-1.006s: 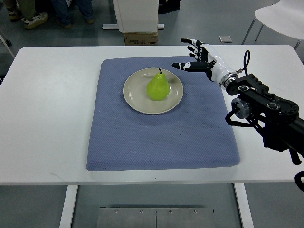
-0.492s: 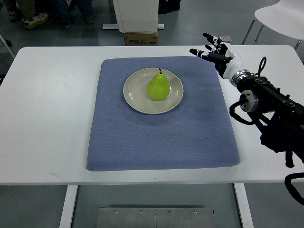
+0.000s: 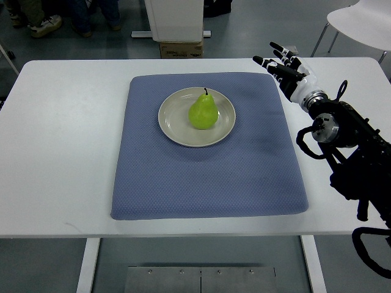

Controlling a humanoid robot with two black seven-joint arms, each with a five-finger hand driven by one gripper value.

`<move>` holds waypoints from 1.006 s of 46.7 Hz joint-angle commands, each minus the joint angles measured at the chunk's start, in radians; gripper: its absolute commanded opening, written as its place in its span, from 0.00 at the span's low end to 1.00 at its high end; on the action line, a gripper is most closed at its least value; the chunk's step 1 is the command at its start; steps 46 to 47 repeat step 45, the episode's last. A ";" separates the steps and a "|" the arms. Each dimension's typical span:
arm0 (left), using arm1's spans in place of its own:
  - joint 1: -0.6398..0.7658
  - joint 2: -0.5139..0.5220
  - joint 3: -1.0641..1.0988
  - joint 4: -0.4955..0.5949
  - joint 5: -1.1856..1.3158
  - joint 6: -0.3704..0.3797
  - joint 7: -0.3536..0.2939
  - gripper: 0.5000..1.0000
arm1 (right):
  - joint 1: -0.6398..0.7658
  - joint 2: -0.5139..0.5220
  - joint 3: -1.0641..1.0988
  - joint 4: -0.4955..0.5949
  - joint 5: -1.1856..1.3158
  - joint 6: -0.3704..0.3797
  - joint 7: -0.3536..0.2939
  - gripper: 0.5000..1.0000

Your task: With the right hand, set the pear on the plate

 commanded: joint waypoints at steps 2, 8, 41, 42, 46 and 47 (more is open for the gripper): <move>0.000 0.000 0.000 0.000 0.000 0.000 0.000 1.00 | -0.025 0.021 0.048 0.018 0.000 0.000 0.005 1.00; 0.000 0.000 0.000 0.000 0.000 0.000 0.000 1.00 | -0.066 0.023 0.142 0.042 0.000 0.002 0.048 1.00; 0.000 0.000 0.000 -0.001 0.000 0.002 0.000 1.00 | -0.173 0.023 0.182 0.036 0.007 0.002 0.175 1.00; 0.000 0.000 0.000 0.000 0.000 0.000 0.000 1.00 | -0.173 0.023 0.182 0.036 0.007 0.002 0.175 1.00; 0.000 0.000 0.000 0.000 0.000 0.000 0.000 1.00 | -0.173 0.023 0.182 0.036 0.007 0.002 0.172 1.00; 0.000 0.000 0.000 0.000 0.000 0.000 0.000 1.00 | -0.173 0.023 0.182 0.036 0.007 0.002 0.172 1.00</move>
